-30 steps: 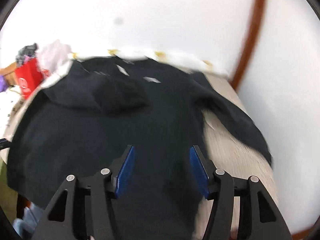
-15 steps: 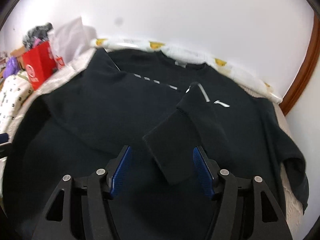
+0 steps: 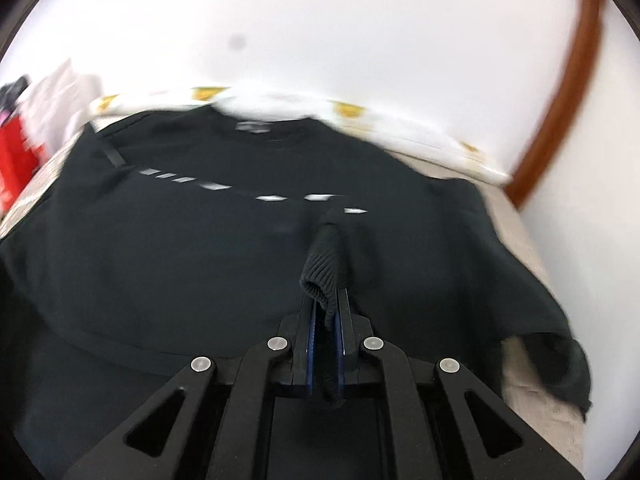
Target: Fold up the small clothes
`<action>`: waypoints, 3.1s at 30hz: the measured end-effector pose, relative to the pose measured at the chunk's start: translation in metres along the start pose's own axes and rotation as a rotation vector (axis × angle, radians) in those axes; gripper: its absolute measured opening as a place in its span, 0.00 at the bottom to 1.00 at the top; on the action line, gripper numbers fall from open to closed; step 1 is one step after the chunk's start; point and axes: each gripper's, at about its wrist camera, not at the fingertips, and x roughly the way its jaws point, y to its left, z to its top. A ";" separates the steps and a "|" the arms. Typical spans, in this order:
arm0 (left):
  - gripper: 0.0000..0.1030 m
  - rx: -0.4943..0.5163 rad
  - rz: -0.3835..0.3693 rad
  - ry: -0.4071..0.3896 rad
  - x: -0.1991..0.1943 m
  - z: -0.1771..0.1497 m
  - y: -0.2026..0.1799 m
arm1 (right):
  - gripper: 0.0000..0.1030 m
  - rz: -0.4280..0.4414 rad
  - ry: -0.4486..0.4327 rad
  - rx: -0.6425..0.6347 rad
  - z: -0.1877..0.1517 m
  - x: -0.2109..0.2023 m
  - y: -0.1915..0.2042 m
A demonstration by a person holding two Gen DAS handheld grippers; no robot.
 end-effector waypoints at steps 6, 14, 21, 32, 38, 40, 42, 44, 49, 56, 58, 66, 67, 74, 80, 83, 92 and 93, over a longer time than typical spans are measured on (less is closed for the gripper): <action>0.60 0.000 0.012 -0.013 0.000 0.003 0.001 | 0.58 -0.109 -0.033 0.072 0.000 -0.008 -0.054; 0.60 0.049 0.035 -0.034 0.005 0.015 0.001 | 0.58 0.086 -0.095 -0.032 0.058 -0.022 0.015; 0.43 0.048 -0.013 -0.035 0.019 0.027 0.012 | 0.58 0.413 -0.114 -0.176 0.119 0.008 0.156; 0.26 0.019 -0.125 -0.036 0.035 0.043 0.016 | 0.58 0.632 0.013 -0.290 0.182 0.085 0.300; 0.06 0.031 -0.138 -0.055 0.040 0.044 0.016 | 0.09 0.685 0.023 -0.346 0.191 0.100 0.328; 0.06 0.003 -0.103 -0.093 0.036 0.043 0.025 | 0.08 0.708 -0.033 -0.265 0.198 0.096 0.321; 0.06 -0.051 -0.120 -0.077 0.038 0.042 0.041 | 0.08 0.762 -0.034 -0.183 0.205 0.100 0.319; 0.06 -0.086 -0.145 -0.058 0.042 0.041 0.052 | 0.08 0.752 -0.015 -0.161 0.207 0.111 0.329; 0.06 -0.115 -0.158 -0.026 0.052 0.042 0.058 | 0.08 0.649 0.068 -0.211 0.189 0.143 0.356; 0.15 -0.099 -0.108 -0.008 0.045 0.041 0.056 | 0.40 0.579 0.033 -0.215 0.188 0.105 0.317; 0.18 -0.100 -0.087 -0.001 0.039 0.040 0.055 | 0.41 0.533 0.008 -0.231 0.179 0.084 0.296; 0.34 -0.070 -0.069 -0.021 0.005 0.030 0.034 | 0.53 0.227 -0.011 -0.203 0.101 0.029 0.127; 0.39 -0.069 -0.072 -0.022 0.002 0.029 0.031 | 0.53 0.153 -0.003 -0.165 0.089 0.025 0.094; 0.58 -0.018 -0.107 -0.060 -0.017 0.025 0.005 | 0.65 -0.161 0.027 0.002 0.019 -0.012 -0.074; 0.59 -0.016 -0.137 -0.040 -0.015 0.022 -0.010 | 0.80 -0.240 0.108 0.151 -0.043 -0.026 -0.165; 0.59 -0.028 -0.144 -0.024 -0.013 0.022 -0.014 | 0.80 -0.264 0.140 0.177 -0.065 -0.026 -0.181; 0.59 -0.030 -0.120 -0.003 -0.022 0.019 -0.027 | 0.80 -0.235 0.118 0.184 -0.094 -0.027 -0.191; 0.59 -0.037 -0.119 0.003 -0.022 0.018 -0.029 | 0.80 -0.229 0.117 0.187 -0.096 -0.024 -0.194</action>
